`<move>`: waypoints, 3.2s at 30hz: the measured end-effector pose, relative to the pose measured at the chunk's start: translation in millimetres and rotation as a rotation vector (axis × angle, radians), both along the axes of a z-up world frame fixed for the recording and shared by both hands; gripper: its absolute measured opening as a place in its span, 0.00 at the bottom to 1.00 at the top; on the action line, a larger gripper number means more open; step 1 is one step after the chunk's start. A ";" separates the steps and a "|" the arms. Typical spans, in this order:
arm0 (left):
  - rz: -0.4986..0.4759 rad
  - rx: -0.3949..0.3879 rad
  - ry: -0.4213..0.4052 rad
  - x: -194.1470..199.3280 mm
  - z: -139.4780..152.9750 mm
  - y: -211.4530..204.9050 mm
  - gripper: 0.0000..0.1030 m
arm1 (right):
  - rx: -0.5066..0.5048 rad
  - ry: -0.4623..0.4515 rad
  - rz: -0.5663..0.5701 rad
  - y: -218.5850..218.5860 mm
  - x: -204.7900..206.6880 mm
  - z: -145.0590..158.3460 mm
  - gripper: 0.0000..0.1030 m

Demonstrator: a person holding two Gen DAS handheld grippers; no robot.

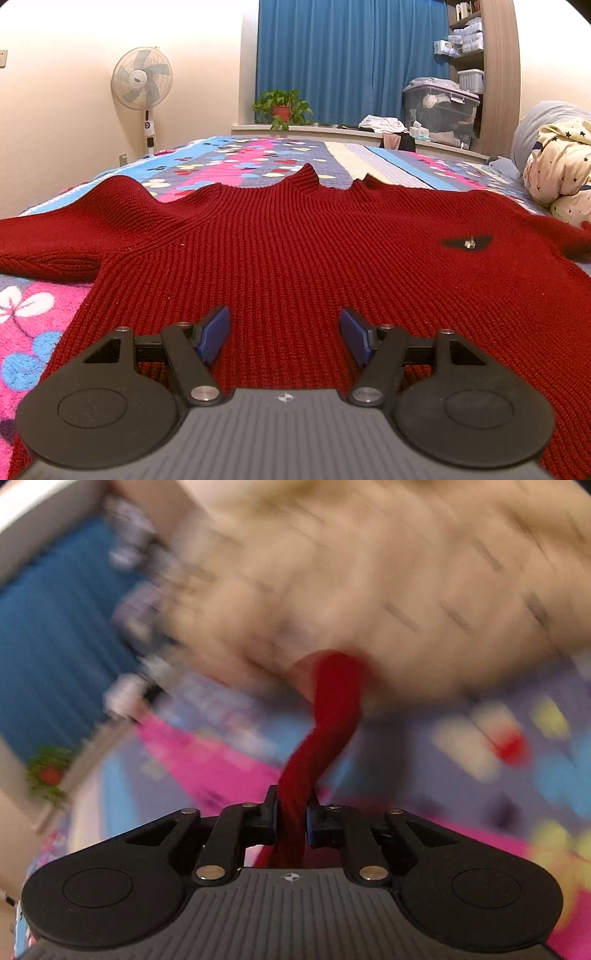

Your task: Fold small clothes

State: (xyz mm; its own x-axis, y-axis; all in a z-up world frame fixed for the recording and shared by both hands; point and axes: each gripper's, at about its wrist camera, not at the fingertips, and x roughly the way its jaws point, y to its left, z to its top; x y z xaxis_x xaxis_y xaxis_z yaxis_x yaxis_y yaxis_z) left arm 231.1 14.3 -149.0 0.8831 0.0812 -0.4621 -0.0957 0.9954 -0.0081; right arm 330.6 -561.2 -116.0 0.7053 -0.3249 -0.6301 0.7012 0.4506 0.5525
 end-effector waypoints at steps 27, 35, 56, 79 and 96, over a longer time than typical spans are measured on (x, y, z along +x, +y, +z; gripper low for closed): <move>-0.009 -0.002 0.078 10.8 14.4 -0.1 0.71 | -0.107 0.028 0.454 83.2 -140.9 54.0 0.32; -0.174 0.140 0.322 -63.3 45.6 1.6 0.75 | -0.151 0.039 0.606 165.8 -249.7 85.7 0.42; -0.161 -0.223 0.567 -194.0 85.4 132.8 0.45 | -0.284 0.189 1.001 193.4 -324.9 119.7 0.44; -0.128 -0.281 0.671 -206.0 62.0 141.3 0.37 | -0.233 0.470 1.044 204.9 -294.5 66.3 0.48; -0.158 -0.335 0.542 -224.4 92.8 147.6 0.06 | -0.241 0.320 1.052 194.6 -309.9 92.6 0.15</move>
